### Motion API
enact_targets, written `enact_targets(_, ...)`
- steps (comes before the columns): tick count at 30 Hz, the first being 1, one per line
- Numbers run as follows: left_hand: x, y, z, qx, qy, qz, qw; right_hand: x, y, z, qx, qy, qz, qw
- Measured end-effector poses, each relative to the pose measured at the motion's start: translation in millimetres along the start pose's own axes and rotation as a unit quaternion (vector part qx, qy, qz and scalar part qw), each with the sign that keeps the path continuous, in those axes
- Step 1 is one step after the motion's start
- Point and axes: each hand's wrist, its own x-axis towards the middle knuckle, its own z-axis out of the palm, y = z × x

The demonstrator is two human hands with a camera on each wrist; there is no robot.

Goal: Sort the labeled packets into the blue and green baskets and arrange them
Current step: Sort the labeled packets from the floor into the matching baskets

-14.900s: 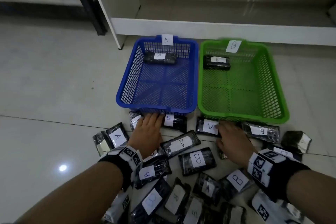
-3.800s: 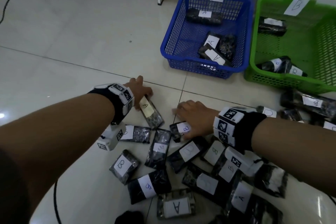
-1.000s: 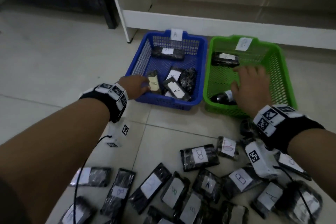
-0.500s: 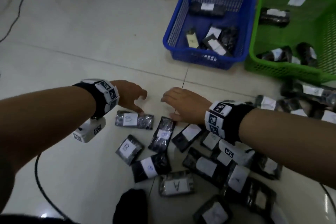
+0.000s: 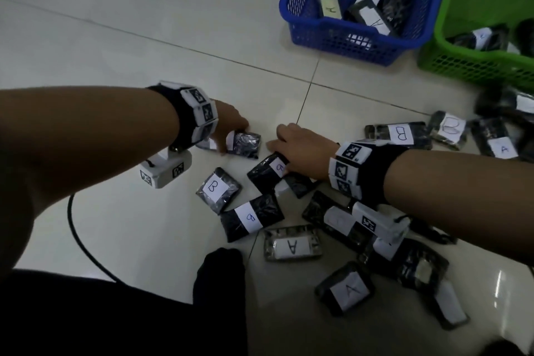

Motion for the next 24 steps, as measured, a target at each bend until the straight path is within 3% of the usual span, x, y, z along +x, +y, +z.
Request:
enact_targets(4, -3.9, -8.6, -23.1, 0.011, -0.007, -0.001, 1.0, -2.1, 9.7, -11.8, 0.037, 0.017, 0.014, 0.999)
enact_targets(8, -6.5, -19.7, -53.1, -0.038, 0.034, -0.004, 0.999, -10.9, 38.9, -37.2, 0.065, 0.069, 0.041, 0.995)
enact_targets(11, -6.9, -17.2, -76.6, -0.086, 0.084, -0.009, 0.993, -28.2, 70.8, -61.6, 0.087, 0.149, 0.092, 0.981)
enact_targets(15, -2.0, 2.9, -115.0, -0.137, 0.089, -0.009, 0.987, -67.4, 115.3, -88.8, 0.073, 0.25, 0.175, 0.949)
enact_targets(19, 8.2, 32.1, -157.6, -0.256, 0.027, 0.005, 0.966, -114.8, 157.4, -111.0, 0.081, 0.357, 0.28, 0.887)
enact_targets(22, 10.8, 60.8, -187.0, -0.365, -0.022, 0.038, 0.93, -147.9, 190.0, -116.9, 0.124, 0.432, 0.397, 0.801)
enact_targets(24, 13.6, 81.7, -209.1, -0.42, -0.019, 0.071, 0.905, -172.4, 214.6, -115.3, 0.16, 0.468, 0.466, 0.733)
